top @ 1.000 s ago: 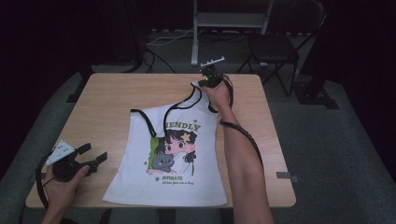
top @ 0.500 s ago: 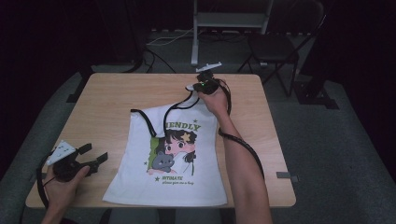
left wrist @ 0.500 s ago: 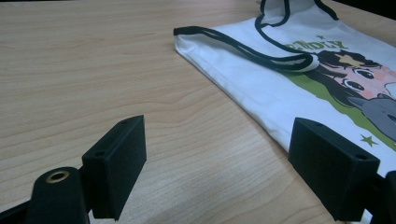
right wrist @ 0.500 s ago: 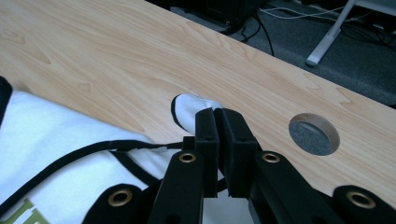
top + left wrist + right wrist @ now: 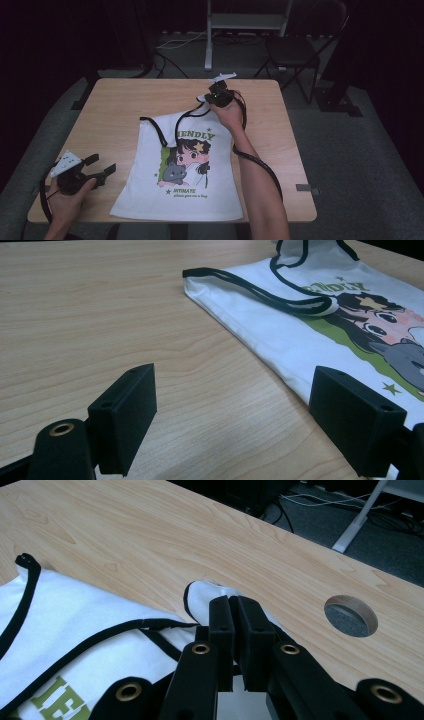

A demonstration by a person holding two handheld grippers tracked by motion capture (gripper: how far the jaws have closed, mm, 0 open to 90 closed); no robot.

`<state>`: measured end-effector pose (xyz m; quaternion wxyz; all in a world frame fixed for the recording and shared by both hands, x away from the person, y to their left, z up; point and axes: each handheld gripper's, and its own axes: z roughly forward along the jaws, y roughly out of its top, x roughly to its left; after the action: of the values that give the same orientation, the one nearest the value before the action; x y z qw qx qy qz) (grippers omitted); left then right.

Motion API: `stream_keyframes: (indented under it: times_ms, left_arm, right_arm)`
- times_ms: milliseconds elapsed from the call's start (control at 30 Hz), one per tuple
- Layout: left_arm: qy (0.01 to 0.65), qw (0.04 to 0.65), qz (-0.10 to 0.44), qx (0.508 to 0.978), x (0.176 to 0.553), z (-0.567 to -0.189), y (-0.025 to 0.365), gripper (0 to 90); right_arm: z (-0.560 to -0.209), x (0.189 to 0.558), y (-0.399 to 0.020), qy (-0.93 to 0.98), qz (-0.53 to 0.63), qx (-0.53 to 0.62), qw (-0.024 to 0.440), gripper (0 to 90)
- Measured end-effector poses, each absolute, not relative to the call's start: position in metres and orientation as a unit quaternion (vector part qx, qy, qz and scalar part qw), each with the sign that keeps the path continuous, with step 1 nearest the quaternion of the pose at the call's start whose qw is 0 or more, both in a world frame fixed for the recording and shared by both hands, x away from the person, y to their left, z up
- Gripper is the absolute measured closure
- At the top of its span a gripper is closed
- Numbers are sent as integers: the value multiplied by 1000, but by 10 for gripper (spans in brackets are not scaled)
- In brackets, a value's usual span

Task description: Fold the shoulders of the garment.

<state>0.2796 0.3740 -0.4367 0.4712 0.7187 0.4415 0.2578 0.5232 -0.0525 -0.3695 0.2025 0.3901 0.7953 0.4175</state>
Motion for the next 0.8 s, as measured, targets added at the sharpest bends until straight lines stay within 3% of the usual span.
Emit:
stream_keyframes:
  times_ms: [800]
  left_arm:
    - [441, 471, 258, 719, 278, -437, 373, 189]
  right_arm:
    - [-369, 516, -53, 782, 428, 401, 210, 863]
